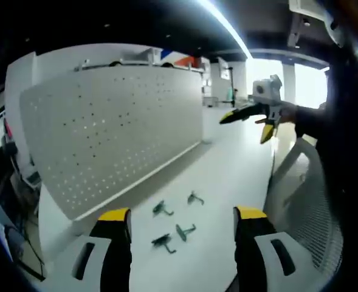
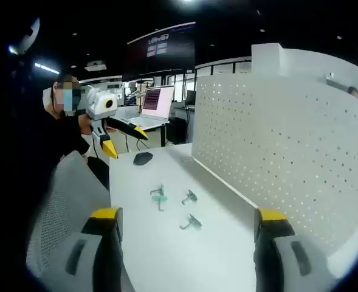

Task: Insert the hook assembly into the mounting plate slot until the hook locks in place.

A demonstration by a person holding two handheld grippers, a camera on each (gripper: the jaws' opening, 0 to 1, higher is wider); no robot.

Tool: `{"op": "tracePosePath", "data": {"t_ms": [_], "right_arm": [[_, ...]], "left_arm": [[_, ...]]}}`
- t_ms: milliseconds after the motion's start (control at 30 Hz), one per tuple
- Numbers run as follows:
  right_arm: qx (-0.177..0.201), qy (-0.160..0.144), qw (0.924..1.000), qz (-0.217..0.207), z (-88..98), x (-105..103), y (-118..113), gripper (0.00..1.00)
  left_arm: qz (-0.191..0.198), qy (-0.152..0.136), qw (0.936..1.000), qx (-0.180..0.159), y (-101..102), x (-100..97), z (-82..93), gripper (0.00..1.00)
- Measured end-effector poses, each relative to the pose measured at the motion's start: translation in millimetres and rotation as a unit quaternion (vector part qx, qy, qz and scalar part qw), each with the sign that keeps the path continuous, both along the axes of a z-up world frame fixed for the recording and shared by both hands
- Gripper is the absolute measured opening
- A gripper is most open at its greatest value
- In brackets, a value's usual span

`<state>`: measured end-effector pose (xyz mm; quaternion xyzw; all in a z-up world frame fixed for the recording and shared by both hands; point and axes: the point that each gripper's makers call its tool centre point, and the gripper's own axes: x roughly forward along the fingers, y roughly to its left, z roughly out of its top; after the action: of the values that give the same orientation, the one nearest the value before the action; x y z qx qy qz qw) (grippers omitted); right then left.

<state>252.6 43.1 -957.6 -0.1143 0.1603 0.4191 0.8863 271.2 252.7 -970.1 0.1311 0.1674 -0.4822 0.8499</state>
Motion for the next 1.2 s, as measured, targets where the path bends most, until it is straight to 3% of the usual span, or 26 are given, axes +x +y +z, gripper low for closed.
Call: {"op": "tracePosePath", "data": {"t_ms": [1200], "right_arm": [[-0.004,0.001,1.0000,0.005,0.4,1.9,1.5,0.86]], "left_arm": [[-0.015,0.006,0.9998,0.014,-0.4,4.1,-9.3,0.62]]}}
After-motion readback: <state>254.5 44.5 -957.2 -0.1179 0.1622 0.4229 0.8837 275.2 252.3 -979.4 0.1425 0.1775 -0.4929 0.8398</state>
